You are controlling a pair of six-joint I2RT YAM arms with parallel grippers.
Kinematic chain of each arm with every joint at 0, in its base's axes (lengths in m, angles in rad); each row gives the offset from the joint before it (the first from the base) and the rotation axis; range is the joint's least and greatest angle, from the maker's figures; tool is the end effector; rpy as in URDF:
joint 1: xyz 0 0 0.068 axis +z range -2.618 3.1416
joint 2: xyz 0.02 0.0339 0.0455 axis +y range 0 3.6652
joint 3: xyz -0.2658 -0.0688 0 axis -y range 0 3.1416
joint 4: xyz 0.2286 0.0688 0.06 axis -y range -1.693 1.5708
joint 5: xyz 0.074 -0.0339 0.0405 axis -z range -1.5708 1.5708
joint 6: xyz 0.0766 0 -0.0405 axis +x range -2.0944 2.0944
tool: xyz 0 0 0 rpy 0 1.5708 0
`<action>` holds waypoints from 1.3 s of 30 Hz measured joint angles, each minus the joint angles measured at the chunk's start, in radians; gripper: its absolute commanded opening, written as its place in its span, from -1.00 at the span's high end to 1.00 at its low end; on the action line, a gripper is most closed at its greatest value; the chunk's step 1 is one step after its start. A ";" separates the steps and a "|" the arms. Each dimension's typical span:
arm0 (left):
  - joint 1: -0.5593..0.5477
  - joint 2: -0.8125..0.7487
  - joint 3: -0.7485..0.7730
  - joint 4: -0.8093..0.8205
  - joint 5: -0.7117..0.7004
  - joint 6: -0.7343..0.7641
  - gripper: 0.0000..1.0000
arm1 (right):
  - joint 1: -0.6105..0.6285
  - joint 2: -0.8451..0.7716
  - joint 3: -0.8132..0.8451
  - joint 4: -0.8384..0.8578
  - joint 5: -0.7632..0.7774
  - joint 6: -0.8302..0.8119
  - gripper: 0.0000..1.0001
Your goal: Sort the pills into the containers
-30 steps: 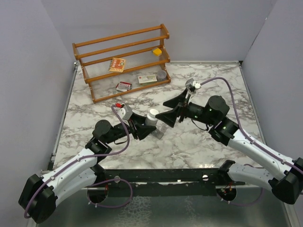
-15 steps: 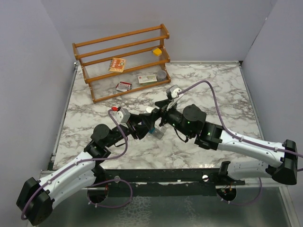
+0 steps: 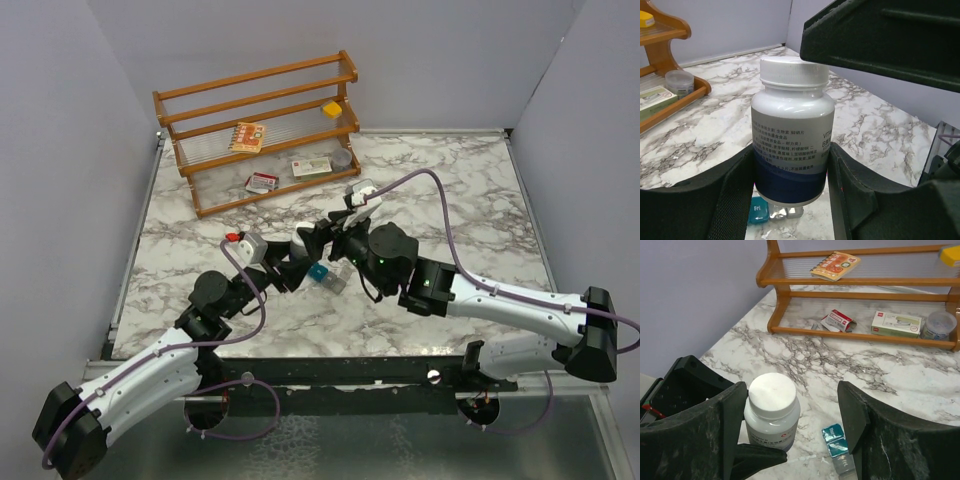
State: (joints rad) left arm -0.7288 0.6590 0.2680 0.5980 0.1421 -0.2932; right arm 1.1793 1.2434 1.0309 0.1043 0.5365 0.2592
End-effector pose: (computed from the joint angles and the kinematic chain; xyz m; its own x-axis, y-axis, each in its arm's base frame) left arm 0.1350 -0.1351 0.2754 -0.0736 -0.3178 -0.9453 0.7744 0.5790 -0.2550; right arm 0.1543 0.2713 0.3605 -0.1938 0.1080 -0.9751 -0.5700 0.7966 0.2015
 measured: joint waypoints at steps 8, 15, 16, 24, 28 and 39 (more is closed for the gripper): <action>0.000 -0.002 -0.002 0.000 -0.051 0.029 1.00 | 0.000 0.014 0.015 0.001 -0.002 0.016 -0.33; -0.006 0.010 -0.002 0.021 -0.080 0.053 1.00 | 0.000 0.053 0.048 0.001 -0.013 0.032 -0.33; -0.007 0.015 -0.002 0.023 -0.081 0.057 1.00 | 0.000 0.060 0.052 0.001 -0.024 0.035 -0.33; -0.013 0.024 -0.003 0.027 -0.085 0.064 1.00 | 0.000 0.079 0.059 0.002 -0.055 0.051 -0.29; -0.013 0.010 -0.005 0.032 -0.091 0.064 1.00 | 0.000 0.082 0.060 0.002 -0.055 0.054 -0.20; -0.013 0.002 -0.007 0.045 -0.091 0.064 1.00 | 0.000 0.093 0.060 0.003 -0.057 0.067 0.32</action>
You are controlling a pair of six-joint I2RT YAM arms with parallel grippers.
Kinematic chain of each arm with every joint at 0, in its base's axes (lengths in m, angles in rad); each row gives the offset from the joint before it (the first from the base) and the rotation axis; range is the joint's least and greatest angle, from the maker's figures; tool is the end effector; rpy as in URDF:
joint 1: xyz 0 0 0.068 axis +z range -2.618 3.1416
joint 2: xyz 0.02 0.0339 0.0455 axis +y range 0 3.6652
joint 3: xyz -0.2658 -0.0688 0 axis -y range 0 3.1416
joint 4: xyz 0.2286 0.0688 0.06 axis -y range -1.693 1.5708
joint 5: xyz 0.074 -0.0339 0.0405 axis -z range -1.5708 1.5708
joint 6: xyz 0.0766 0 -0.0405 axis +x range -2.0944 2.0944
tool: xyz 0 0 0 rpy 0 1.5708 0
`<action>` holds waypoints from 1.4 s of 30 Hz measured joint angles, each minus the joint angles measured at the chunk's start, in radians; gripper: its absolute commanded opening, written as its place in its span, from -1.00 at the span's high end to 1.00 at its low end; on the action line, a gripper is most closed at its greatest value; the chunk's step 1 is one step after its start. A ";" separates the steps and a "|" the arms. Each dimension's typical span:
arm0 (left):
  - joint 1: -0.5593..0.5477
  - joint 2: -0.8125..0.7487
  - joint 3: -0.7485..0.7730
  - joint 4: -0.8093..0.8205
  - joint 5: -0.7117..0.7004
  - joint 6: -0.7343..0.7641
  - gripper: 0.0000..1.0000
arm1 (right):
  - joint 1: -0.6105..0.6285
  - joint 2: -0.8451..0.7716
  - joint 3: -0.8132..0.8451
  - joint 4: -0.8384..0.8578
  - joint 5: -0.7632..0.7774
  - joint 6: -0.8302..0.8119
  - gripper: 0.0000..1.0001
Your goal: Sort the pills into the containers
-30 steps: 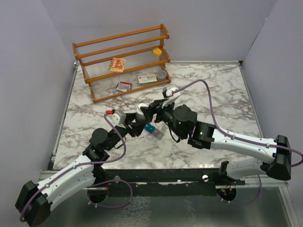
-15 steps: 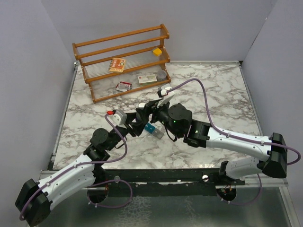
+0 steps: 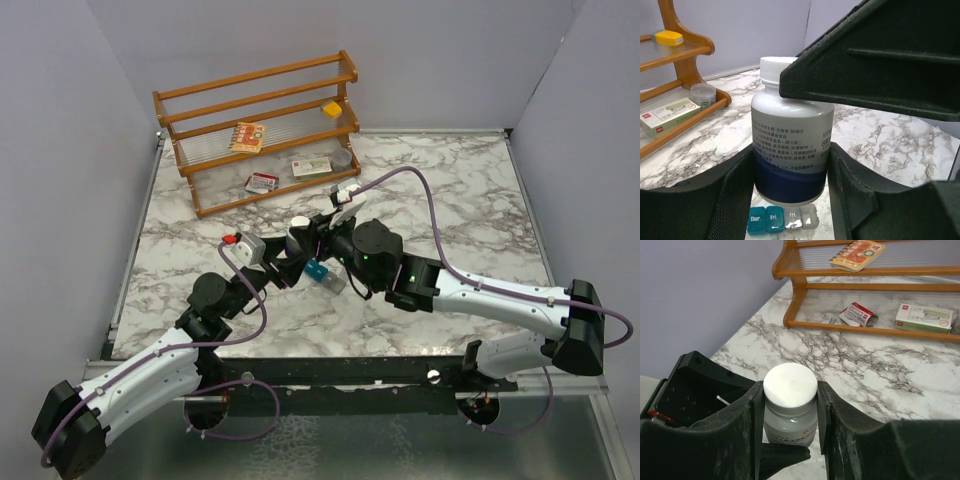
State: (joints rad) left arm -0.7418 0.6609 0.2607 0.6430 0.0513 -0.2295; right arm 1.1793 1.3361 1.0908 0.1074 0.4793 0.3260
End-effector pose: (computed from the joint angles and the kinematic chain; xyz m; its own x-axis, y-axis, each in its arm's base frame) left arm 0.1375 -0.1314 0.2790 0.0108 -0.3180 -0.9480 0.7331 0.6473 -0.2088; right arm 0.1605 0.2963 0.3552 -0.2565 0.1233 -0.9586 -0.5951 0.7614 0.2572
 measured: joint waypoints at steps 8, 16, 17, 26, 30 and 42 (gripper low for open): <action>0.000 0.000 -0.001 0.000 0.000 0.000 1.00 | 0.000 0.001 0.000 0.001 -0.012 0.002 0.44; 0.000 -0.026 -0.004 0.000 0.029 -0.005 1.00 | 0.001 -0.017 -0.001 -0.003 -0.040 0.002 0.46; 0.000 -0.033 -0.004 0.001 0.039 -0.007 1.00 | 0.001 -0.027 -0.003 -0.007 -0.047 0.002 0.46; 0.000 -0.055 0.014 0.018 0.197 -0.053 1.00 | 0.004 -0.148 -0.038 -0.065 -0.175 -0.017 0.47; 0.002 -0.042 0.040 0.040 0.286 -0.095 1.00 | 0.004 -0.202 -0.044 -0.089 -0.238 -0.039 0.47; 0.010 0.053 0.075 0.242 0.539 -0.308 1.00 | 0.004 -0.286 -0.048 -0.108 -0.443 -0.108 0.38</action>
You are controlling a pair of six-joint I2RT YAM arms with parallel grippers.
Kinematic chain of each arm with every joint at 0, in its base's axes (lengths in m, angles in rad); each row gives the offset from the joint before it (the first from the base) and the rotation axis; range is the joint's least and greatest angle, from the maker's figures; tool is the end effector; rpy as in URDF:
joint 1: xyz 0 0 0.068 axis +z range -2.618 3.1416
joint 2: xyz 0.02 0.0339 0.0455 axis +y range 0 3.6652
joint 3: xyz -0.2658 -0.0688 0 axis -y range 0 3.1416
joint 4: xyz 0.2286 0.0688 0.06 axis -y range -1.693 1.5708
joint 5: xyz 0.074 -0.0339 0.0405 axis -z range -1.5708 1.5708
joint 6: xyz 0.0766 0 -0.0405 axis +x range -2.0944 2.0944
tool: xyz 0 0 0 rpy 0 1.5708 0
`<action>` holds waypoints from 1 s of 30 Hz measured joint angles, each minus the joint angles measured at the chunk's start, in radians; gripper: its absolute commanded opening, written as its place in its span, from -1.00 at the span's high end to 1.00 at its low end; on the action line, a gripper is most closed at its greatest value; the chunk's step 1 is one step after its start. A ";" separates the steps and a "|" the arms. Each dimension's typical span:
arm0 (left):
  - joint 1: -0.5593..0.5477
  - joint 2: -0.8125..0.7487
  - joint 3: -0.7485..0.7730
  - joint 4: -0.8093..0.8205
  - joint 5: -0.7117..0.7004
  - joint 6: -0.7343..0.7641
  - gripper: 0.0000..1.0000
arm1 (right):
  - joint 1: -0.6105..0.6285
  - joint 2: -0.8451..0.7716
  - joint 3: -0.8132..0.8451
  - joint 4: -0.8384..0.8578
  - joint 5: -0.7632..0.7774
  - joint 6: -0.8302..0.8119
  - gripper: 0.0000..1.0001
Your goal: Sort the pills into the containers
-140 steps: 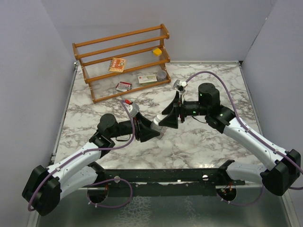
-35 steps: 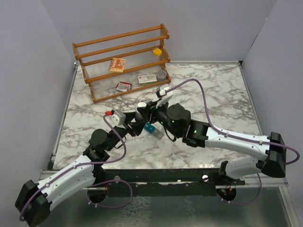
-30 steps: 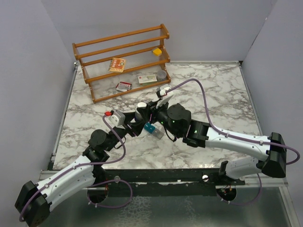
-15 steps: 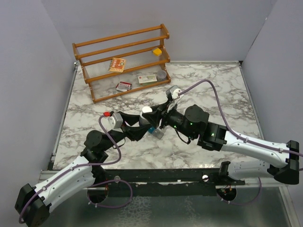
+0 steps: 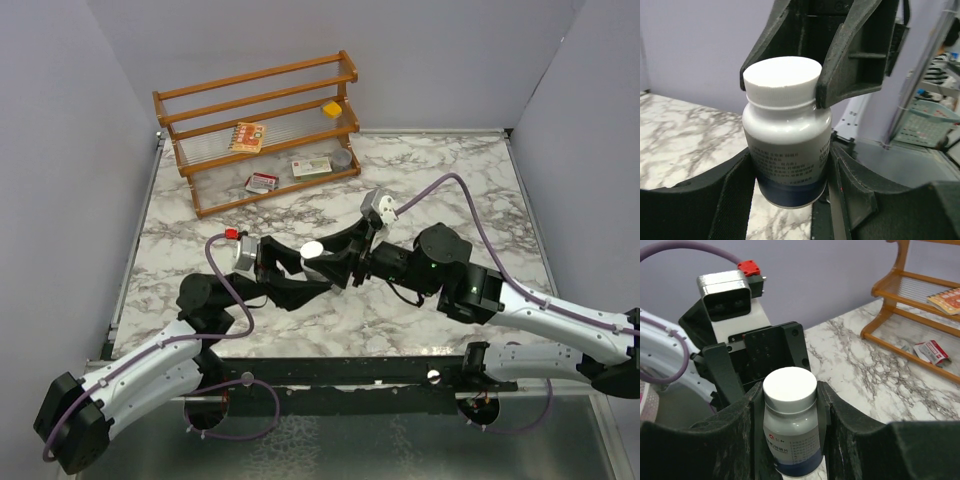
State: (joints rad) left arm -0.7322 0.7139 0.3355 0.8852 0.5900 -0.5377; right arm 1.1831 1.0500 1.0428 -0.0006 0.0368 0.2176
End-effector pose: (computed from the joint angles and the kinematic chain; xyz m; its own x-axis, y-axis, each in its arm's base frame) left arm 0.1009 -0.1480 0.3257 -0.1597 -0.4286 -0.8892 0.9727 0.0853 -0.2158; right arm 0.1037 0.2464 0.4012 -0.1996 0.0819 -0.9765 -0.8891 0.4037 0.2156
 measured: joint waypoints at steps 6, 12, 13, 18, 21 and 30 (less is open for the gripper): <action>0.000 0.058 0.000 0.163 0.141 -0.130 1.00 | 0.008 -0.011 0.005 -0.002 -0.086 -0.014 0.40; -0.002 0.063 0.000 0.214 0.185 -0.164 1.00 | 0.020 -0.045 0.007 -0.030 -0.107 -0.013 0.52; -0.003 0.063 0.000 0.214 0.186 -0.163 1.00 | 0.020 -0.054 0.005 -0.035 -0.106 -0.013 0.56; -0.005 0.061 0.000 0.211 0.186 -0.154 1.00 | 0.020 -0.079 -0.008 -0.045 -0.095 -0.008 0.66; -0.005 0.048 0.000 0.184 0.182 -0.138 1.00 | 0.020 -0.087 -0.016 -0.045 -0.086 -0.003 0.55; -0.005 0.028 0.000 0.132 0.161 -0.093 1.00 | 0.019 -0.093 -0.025 -0.056 -0.043 0.021 -0.82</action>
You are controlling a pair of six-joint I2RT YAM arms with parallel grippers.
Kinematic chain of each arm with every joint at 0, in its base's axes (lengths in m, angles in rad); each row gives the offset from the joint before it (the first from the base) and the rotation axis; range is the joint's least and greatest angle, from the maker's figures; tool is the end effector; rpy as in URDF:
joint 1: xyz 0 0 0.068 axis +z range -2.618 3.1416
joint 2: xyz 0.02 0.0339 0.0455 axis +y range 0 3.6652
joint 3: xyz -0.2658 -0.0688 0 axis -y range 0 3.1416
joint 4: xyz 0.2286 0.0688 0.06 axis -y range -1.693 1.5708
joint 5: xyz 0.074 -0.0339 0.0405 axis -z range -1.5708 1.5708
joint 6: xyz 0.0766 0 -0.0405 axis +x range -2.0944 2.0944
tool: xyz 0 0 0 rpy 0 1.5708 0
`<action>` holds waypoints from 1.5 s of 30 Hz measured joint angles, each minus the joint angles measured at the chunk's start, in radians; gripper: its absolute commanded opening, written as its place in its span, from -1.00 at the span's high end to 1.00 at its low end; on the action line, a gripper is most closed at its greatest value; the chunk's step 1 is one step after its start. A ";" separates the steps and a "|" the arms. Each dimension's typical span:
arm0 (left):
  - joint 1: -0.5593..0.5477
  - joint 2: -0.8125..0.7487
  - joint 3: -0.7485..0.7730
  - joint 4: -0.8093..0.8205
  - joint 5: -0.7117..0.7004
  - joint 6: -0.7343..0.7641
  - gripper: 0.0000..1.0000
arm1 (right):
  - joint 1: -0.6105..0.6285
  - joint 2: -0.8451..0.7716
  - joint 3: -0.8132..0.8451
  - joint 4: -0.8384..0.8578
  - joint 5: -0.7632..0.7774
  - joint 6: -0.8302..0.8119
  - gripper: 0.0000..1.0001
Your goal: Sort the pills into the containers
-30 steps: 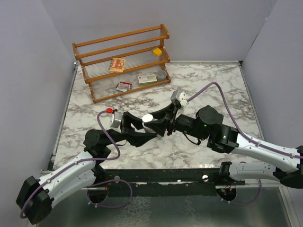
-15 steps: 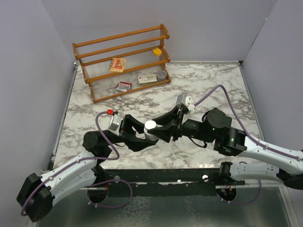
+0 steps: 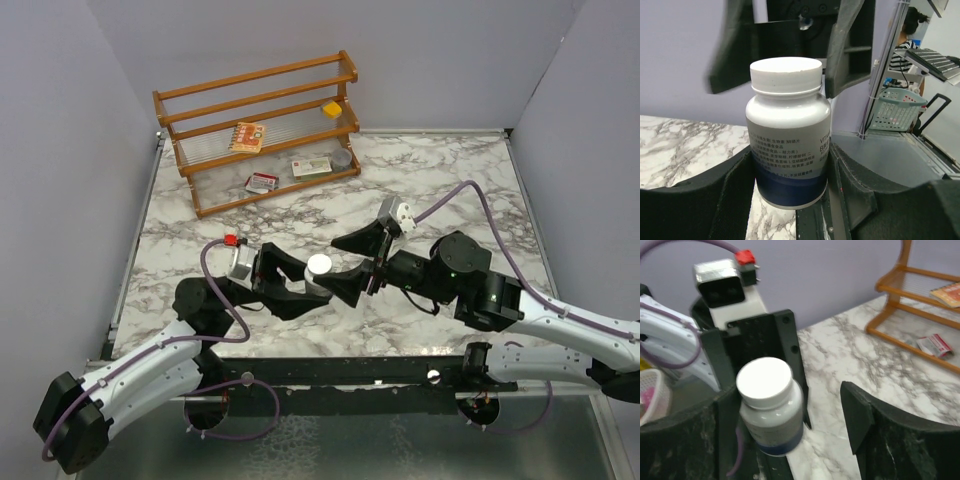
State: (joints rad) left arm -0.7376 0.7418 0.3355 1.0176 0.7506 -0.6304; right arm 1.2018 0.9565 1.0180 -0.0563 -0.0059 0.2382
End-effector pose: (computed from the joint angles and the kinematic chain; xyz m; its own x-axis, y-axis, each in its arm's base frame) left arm 0.0864 -0.1491 0.3325 -0.1905 -0.4094 -0.8923 0.9816 -0.0938 -0.1665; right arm 0.0868 0.2258 0.4054 -0.2187 0.0885 -0.9718 -0.9088 0.3440 0.2359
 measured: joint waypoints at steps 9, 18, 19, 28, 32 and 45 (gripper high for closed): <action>-0.005 -0.019 0.000 -0.068 -0.033 0.105 1.00 | -0.006 -0.039 -0.023 -0.022 0.072 -0.003 -0.88; -0.009 0.026 0.000 -0.222 -0.185 0.223 1.00 | -0.011 -0.038 -0.009 -0.050 0.077 -0.003 -0.90; -0.009 0.027 0.000 -0.235 -0.205 0.235 1.00 | -0.011 -0.037 -0.004 -0.053 0.086 -0.003 -0.87; -0.009 0.020 -0.022 -0.253 -0.362 0.333 1.00 | -0.011 0.063 0.039 -0.058 0.251 0.019 -0.54; -0.009 0.018 -0.038 -0.262 -0.426 0.362 1.00 | -0.011 0.144 0.045 -0.050 0.329 0.023 -0.51; -0.009 0.038 -0.039 -0.272 -0.480 0.406 1.00 | -0.012 0.211 0.045 0.014 0.452 0.030 -0.22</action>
State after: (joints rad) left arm -0.7467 0.7799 0.2966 0.7456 0.2707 -0.2249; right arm 1.1900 1.1675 1.0630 -0.0425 0.4458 0.2684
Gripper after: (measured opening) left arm 0.541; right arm 0.626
